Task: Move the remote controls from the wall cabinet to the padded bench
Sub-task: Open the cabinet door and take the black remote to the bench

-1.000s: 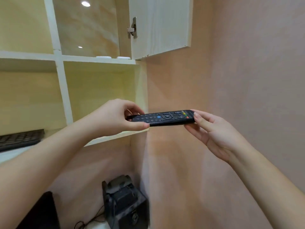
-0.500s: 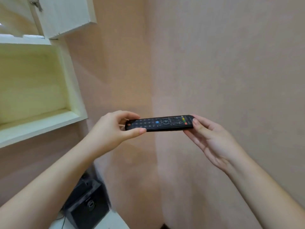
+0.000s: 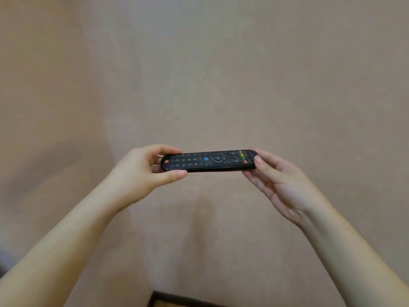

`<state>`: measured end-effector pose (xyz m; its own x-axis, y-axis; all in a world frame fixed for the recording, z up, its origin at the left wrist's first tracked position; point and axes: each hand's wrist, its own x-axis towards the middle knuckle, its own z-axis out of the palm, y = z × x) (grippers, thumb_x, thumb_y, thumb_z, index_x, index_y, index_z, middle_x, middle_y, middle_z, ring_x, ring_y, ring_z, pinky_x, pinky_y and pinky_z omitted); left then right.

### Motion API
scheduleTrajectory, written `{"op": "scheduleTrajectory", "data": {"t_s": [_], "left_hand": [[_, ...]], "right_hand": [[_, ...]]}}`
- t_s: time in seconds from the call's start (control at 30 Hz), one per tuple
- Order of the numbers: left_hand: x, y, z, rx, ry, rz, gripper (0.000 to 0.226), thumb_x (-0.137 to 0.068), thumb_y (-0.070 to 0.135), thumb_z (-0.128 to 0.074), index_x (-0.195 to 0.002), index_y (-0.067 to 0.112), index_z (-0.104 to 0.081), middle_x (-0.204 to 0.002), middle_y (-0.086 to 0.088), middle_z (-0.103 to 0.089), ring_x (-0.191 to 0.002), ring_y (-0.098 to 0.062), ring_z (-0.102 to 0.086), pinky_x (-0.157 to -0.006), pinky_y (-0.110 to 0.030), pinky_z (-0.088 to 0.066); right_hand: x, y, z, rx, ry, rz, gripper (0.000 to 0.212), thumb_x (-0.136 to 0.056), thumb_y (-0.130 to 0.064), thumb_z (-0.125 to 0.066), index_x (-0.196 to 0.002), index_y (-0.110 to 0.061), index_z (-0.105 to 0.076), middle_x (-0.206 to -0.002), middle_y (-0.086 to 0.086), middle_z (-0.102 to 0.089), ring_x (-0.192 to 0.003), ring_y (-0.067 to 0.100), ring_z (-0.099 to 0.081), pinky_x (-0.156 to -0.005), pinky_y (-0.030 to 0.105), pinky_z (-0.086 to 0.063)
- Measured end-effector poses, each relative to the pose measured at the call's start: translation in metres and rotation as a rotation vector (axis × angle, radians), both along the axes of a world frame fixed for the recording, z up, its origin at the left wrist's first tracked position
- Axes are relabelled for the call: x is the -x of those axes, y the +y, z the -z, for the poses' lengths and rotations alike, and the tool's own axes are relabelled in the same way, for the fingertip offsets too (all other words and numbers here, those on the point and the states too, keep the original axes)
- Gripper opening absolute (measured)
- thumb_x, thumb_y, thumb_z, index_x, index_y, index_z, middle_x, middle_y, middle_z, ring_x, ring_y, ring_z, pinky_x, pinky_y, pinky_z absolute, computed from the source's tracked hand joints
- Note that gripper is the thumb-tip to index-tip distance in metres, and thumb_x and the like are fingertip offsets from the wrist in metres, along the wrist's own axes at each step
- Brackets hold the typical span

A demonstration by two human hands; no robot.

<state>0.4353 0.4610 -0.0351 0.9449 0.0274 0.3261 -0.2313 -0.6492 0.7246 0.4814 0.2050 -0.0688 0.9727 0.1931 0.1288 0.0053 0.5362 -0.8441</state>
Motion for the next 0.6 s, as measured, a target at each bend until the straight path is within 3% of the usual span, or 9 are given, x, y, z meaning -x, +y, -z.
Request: {"op": "scheduleTrajectory", "data": {"t_s": [0.2,0.43,0.6], "left_hand": [[-0.024,-0.06,0.021,0.08,0.093,0.272,0.037,-0.069,0.029,-0.082,-0.103,0.035,-0.068,-0.096,0.01,-0.074,-0.089,-0.003,-0.07,-0.087,-0.025,-0.05],[-0.019,-0.155,0.03,0.024,0.113,0.542,0.037,-0.07,0.026,-0.083,-0.102,0.034,-0.067,-0.095,0.008,-0.074,-0.086,-0.005,-0.07,-0.083,-0.022,-0.051],[0.0,-0.232,0.023,0.009,0.082,0.726,0.036,-0.069,0.03,-0.082,-0.102,0.034,-0.067,-0.097,0.011,-0.073,-0.09,-0.001,-0.068,-0.086,-0.022,-0.05]], "right_hand": [[0.045,-0.06,0.024,0.015,0.012,0.287,0.027,-0.093,-0.005,-0.051,-0.12,-0.003,-0.058,-0.124,0.016,-0.061,-0.093,0.012,-0.069,-0.083,0.022,-0.056],[0.119,-0.141,0.032,0.032,0.019,0.556,0.023,-0.093,-0.005,-0.051,-0.115,-0.005,-0.06,-0.123,0.018,-0.061,-0.094,0.013,-0.069,-0.087,0.025,-0.055],[0.176,-0.202,0.03,0.037,0.003,0.703,0.031,-0.094,-0.008,-0.05,-0.124,-0.001,-0.055,-0.127,0.02,-0.059,-0.103,0.018,-0.065,-0.087,0.026,-0.055]]}}
